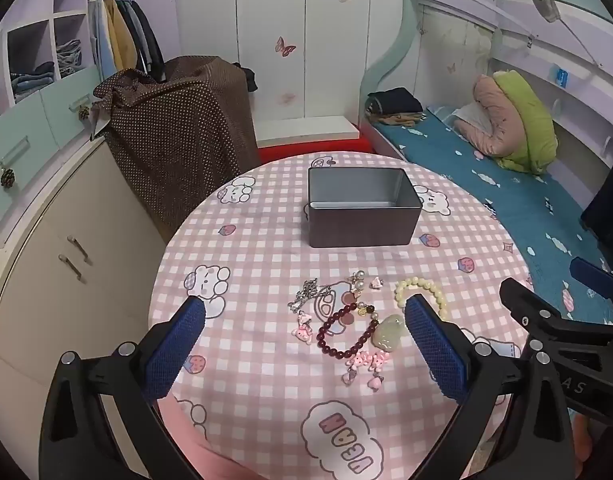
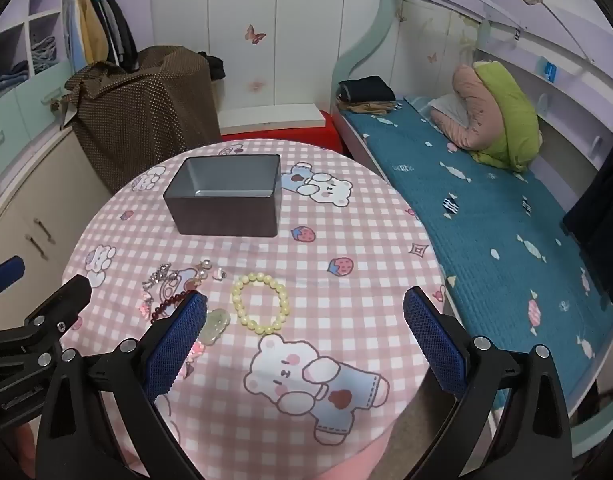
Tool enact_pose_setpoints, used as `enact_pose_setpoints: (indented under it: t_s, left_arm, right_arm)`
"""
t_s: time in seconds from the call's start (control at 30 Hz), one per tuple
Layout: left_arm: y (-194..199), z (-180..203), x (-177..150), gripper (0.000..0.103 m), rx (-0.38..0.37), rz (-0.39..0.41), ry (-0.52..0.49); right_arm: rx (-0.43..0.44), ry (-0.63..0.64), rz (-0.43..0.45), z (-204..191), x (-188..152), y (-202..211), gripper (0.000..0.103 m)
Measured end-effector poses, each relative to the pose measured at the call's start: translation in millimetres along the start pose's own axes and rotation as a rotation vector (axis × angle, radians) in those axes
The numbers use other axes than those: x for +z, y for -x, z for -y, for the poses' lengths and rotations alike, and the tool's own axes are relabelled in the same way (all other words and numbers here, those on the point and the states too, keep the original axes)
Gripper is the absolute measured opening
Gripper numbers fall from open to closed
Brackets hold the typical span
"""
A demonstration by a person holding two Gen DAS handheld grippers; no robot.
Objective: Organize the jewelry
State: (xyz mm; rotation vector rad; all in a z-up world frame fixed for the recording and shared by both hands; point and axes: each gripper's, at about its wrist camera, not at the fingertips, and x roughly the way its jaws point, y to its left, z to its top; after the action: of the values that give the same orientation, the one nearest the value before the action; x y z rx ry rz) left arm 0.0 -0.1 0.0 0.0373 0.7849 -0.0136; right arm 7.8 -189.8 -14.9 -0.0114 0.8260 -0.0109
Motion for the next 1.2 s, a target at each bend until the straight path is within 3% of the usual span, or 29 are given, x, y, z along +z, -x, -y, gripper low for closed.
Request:
enact_pose_setpoints:
  t_s: [1.2]
  left_arm:
    - [3.3,4.6,1.3,0.096,-0.005,0.014,0.002]
  right_arm:
    - [-0.001,0.000,0.003,0.1,-0.2,6.9,0.096]
